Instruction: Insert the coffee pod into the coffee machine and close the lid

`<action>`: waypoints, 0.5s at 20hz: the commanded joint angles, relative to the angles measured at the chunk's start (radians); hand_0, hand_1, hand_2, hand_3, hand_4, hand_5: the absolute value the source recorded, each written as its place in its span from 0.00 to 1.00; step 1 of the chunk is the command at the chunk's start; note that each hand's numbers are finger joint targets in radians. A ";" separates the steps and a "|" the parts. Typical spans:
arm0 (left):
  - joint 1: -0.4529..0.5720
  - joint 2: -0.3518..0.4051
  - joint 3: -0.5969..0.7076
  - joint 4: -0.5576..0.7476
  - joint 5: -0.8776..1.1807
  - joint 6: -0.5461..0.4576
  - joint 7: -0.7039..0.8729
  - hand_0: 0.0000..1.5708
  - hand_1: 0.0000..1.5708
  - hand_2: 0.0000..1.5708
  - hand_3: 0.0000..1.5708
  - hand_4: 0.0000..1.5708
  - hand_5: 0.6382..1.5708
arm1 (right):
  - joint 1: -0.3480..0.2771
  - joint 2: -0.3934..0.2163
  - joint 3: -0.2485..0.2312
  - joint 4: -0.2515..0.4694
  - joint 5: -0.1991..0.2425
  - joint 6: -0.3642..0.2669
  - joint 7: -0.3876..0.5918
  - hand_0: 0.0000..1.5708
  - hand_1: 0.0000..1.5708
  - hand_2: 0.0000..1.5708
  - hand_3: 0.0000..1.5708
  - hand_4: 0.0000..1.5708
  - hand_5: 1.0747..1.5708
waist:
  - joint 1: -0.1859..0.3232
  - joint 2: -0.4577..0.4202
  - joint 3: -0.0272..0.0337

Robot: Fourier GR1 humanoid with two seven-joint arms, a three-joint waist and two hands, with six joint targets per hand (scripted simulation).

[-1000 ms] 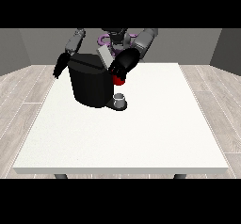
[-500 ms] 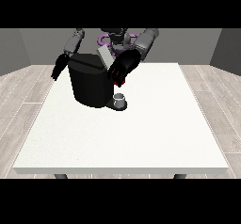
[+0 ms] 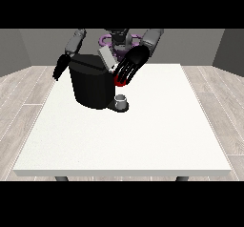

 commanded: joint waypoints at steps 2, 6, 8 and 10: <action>0.063 -0.053 -0.001 0.012 0.005 -0.007 0.034 0.00 0.00 0.00 0.04 0.00 1.00 | 0.041 0.035 0.001 0.023 -0.002 -0.026 0.032 0.00 0.00 0.00 0.00 0.00 1.00 | 0.050 -0.096 -0.0014; 0.166 -0.129 -0.012 -0.023 0.039 -0.047 0.018 0.00 0.00 0.00 0.00 0.00 1.00 | 0.104 -0.044 -0.072 0.097 -0.049 0.030 -0.013 0.00 0.00 0.00 0.00 0.00 1.00 | 0.129 -0.201 -0.0013; 0.204 -0.173 -0.023 -0.047 0.048 -0.064 0.036 0.00 0.00 0.11 0.00 0.00 1.00 | 0.179 -0.010 -0.062 0.135 -0.043 0.017 -0.077 0.00 0.00 0.00 0.00 0.00 1.00 | 0.164 -0.263 -0.0010; 0.217 -0.249 0.067 -0.053 0.162 -0.054 0.029 0.00 0.00 0.08 0.00 0.00 1.00 | 0.196 -0.005 -0.059 0.139 -0.034 0.003 -0.047 0.00 0.00 0.00 0.00 0.00 1.00 | 0.189 -0.310 -0.0018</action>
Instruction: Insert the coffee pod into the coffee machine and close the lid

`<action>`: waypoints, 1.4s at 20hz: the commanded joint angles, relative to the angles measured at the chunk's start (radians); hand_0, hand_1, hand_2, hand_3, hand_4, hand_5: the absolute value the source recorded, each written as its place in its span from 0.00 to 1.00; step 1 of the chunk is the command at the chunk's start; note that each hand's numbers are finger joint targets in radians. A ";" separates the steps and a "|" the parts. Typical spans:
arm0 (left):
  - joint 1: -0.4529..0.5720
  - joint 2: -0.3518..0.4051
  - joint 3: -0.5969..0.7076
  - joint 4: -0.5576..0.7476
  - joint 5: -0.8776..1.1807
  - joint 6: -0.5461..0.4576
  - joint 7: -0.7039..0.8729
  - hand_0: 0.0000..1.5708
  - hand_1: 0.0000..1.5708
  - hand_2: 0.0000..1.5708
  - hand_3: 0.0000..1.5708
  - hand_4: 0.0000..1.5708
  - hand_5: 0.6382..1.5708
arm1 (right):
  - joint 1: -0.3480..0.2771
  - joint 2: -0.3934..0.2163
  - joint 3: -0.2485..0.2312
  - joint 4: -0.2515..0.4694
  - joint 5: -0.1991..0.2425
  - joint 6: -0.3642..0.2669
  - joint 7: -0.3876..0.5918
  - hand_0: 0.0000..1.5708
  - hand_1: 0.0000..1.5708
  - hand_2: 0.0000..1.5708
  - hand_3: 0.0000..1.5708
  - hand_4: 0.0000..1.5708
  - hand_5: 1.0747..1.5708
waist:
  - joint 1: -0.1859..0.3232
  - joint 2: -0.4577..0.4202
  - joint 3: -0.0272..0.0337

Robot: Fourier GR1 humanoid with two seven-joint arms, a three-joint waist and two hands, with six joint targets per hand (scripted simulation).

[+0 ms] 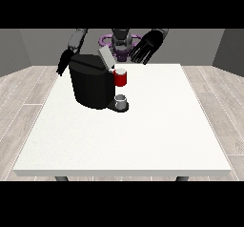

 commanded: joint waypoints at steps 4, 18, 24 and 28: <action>0.215 -0.220 0.207 -0.014 0.288 0.031 -0.093 0.00 0.00 0.00 0.00 0.27 1.00 | 0.139 0.005 -0.028 0.038 -0.015 -0.008 -0.055 0.00 0.00 0.00 0.00 0.00 1.00 | 0.132 -0.141 -0.0028; 0.543 -0.308 0.298 0.000 0.471 -0.086 -0.059 0.00 0.00 0.00 0.00 0.25 1.00 | 0.157 -0.003 0.039 -0.123 -0.087 0.163 -0.007 0.00 0.00 0.00 0.00 0.00 1.00 | 0.253 -0.446 -0.0001; 0.570 -0.353 0.277 -0.089 0.551 -0.092 -0.011 0.00 0.00 0.00 0.00 0.23 1.00 | 0.060 -0.059 0.053 -0.151 -0.059 0.192 0.034 0.00 0.00 0.00 0.00 0.16 1.00 | 0.289 -0.404 -0.0001; 0.671 -0.354 0.198 -0.206 0.572 -0.086 0.003 0.00 0.00 0.00 0.00 0.25 1.00 | 0.024 -0.068 -0.006 -0.156 -0.103 0.179 0.086 0.00 0.00 0.00 0.00 0.00 1.00 | 0.299 -0.383 -0.0001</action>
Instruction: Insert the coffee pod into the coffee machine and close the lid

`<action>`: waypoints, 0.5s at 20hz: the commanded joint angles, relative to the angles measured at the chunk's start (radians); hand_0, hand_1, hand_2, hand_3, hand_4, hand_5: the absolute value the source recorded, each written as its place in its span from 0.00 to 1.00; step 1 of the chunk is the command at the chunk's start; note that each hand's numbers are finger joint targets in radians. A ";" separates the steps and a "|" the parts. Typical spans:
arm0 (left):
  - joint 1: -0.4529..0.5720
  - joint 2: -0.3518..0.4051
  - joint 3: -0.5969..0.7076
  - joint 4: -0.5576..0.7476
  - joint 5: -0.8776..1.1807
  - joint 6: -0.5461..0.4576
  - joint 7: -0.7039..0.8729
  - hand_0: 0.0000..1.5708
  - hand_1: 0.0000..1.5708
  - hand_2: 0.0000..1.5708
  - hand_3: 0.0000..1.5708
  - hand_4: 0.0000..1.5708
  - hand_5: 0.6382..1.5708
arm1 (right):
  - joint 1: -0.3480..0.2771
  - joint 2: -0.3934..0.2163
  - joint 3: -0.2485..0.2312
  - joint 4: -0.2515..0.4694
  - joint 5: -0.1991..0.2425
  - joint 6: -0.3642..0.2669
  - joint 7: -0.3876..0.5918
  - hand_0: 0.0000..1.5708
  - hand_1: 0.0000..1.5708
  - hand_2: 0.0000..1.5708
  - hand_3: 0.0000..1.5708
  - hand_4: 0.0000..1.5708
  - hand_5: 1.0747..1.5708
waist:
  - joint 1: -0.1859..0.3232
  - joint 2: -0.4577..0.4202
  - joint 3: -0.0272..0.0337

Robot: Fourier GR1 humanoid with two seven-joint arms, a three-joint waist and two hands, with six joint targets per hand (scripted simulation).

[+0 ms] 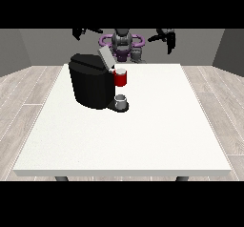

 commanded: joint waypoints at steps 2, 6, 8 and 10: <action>0.014 0.019 -0.025 -0.122 0.051 -0.072 0.029 0.00 0.00 0.00 0.00 0.25 1.00 | -0.111 -0.008 -0.059 0.039 -0.016 -0.051 0.044 0.00 0.00 0.00 0.00 0.00 1.00 | 0.072 0.079 0.0003; 0.028 -0.008 -0.125 -0.221 0.136 0.030 0.107 0.00 0.00 0.00 0.00 0.24 1.00 | -0.141 -0.032 -0.081 0.107 -0.060 0.012 0.034 0.00 0.00 0.00 0.00 0.00 1.00 | 0.068 0.108 0.0005; 0.066 -0.009 -0.099 -0.241 0.108 0.027 0.081 0.00 0.00 0.00 0.00 0.23 1.00 | -0.161 -0.009 -0.097 0.089 -0.115 0.024 0.082 0.00 0.00 0.00 0.00 0.05 1.00 | 0.050 0.134 0.0002; 0.099 -0.009 -0.136 -0.288 0.122 0.020 0.087 0.00 0.00 0.00 0.00 0.23 1.00 | -0.210 -0.031 -0.131 0.128 -0.132 0.013 0.101 0.00 0.00 0.00 0.00 0.06 1.00 | 0.077 0.154 0.0002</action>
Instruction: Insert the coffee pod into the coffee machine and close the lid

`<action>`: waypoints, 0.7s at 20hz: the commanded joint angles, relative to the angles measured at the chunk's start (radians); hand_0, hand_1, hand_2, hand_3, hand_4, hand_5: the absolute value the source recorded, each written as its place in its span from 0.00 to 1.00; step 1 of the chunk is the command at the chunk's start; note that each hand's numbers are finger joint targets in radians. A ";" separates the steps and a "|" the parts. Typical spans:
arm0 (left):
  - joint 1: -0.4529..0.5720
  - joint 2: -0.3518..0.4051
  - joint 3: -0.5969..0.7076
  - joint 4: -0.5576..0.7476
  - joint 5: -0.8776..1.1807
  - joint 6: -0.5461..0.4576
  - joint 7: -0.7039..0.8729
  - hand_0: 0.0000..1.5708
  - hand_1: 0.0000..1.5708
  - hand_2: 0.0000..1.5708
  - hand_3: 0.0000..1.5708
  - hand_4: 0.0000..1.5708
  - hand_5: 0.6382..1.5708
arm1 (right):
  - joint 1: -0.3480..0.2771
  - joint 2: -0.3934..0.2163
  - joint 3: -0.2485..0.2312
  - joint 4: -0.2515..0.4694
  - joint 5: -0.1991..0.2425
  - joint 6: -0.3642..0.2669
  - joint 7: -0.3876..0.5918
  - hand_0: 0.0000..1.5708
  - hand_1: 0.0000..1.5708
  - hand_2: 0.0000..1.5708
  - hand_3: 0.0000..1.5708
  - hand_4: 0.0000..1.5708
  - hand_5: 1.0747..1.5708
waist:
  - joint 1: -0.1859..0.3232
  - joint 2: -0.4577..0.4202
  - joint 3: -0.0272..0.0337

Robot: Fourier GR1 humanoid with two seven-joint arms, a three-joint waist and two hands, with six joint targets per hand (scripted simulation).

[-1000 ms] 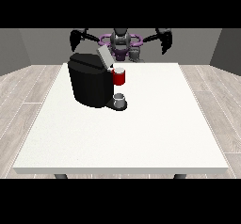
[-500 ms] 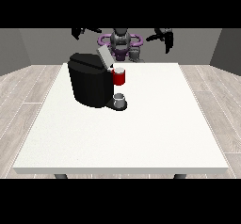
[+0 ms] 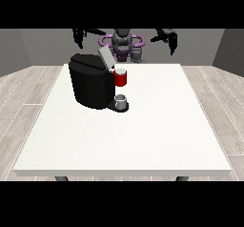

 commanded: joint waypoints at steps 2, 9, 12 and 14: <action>0.019 -0.003 -0.056 -0.134 0.030 0.014 0.044 0.00 0.00 0.00 0.00 0.22 1.00 | -0.096 -0.005 -0.043 0.067 -0.053 -0.003 0.024 0.00 0.00 0.00 0.00 0.06 1.00 | 0.016 0.069 -0.0001; 0.112 0.016 -0.078 -0.312 0.084 -0.006 0.109 0.00 0.00 0.00 0.00 0.22 1.00 | -0.117 -0.029 -0.024 0.137 -0.046 0.037 -0.011 0.00 0.00 0.00 0.00 0.00 1.00 | 0.012 0.118 -0.0001; 0.137 0.033 -0.069 -0.331 0.090 0.010 0.095 0.00 0.00 0.00 0.00 0.23 1.00 | -0.169 0.003 0.018 0.136 -0.033 0.017 0.043 0.00 0.00 0.00 0.00 0.00 1.00 | -0.012 0.130 -0.0003; 0.103 0.044 -0.052 -0.323 0.108 0.022 0.102 0.00 0.00 0.00 0.00 0.24 1.00 | -0.196 0.043 0.047 0.122 -0.024 0.006 0.000 0.00 0.00 0.00 0.00 0.00 1.00 | -0.040 0.163 -0.0004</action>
